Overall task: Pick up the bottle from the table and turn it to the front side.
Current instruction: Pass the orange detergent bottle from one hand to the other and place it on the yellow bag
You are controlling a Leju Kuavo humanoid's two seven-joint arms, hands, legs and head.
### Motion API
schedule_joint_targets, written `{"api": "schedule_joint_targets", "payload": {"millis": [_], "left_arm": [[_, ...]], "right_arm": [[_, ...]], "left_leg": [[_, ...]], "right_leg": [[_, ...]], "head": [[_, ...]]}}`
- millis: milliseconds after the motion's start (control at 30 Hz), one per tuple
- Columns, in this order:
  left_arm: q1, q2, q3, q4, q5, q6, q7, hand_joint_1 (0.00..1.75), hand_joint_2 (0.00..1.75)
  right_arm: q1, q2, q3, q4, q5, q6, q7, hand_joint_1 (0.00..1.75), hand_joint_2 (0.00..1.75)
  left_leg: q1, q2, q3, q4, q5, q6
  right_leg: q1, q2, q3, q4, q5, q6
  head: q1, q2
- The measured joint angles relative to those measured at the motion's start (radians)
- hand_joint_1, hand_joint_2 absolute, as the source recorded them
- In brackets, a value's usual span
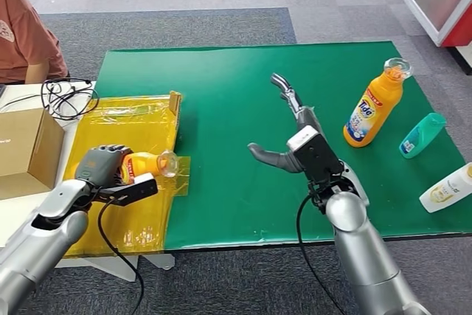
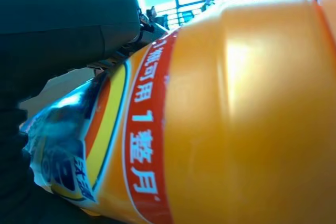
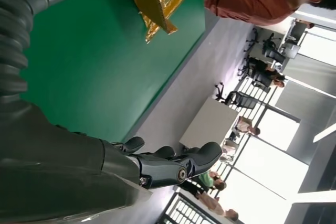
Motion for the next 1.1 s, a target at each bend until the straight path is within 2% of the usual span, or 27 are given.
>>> {"api": "schedule_joint_targets", "payload": {"millis": [167,200,300,333,1100], "left_arm": [[0.000,-0.019,0.029,0.061,-0.033,0.026,0.004,1.75,1.75],[0.000,-0.021,0.033,0.070,-0.040,0.031,0.004,1.47,1.75],[0.000,-0.027,0.039,0.091,-0.057,0.043,0.005,0.16,1.75],[0.000,-0.029,0.040,0.097,-0.061,0.044,0.005,0.00,1.75],[0.005,-0.060,0.064,0.131,-0.082,0.072,-0.023,0.00,1.75]], "right_arm": [[0.002,0.000,0.010,-0.021,-0.006,0.005,-0.001,0.00,1.75],[0.002,0.000,0.012,-0.024,-0.006,0.006,-0.002,0.00,1.75],[0.003,0.000,0.017,-0.030,-0.007,0.007,-0.003,0.00,1.75],[0.004,0.000,0.019,-0.031,-0.007,0.008,-0.003,0.00,1.75],[0.004,0.000,0.028,-0.037,-0.010,0.010,-0.006,0.00,1.75]], "left_leg": [[0.000,0.000,0.000,0.000,0.000,0.000],[0.000,0.000,0.000,0.000,0.000,0.000],[0.000,0.000,0.000,0.000,0.000,0.000],[0.000,0.000,0.000,0.000,0.000,0.000],[0.000,0.000,0.000,0.000,0.000,0.000]], "right_leg": [[0.000,0.000,0.000,0.000,0.000,0.000],[0.000,0.000,0.000,0.000,0.000,0.000],[0.000,0.000,0.000,0.000,0.000,0.000],[0.000,0.000,0.000,0.000,0.000,0.000],[0.000,0.000,0.000,0.000,0.000,0.000]], "head": [[0.000,0.000],[0.000,0.000],[0.000,0.000],[0.000,0.000],[0.000,0.000]]}}
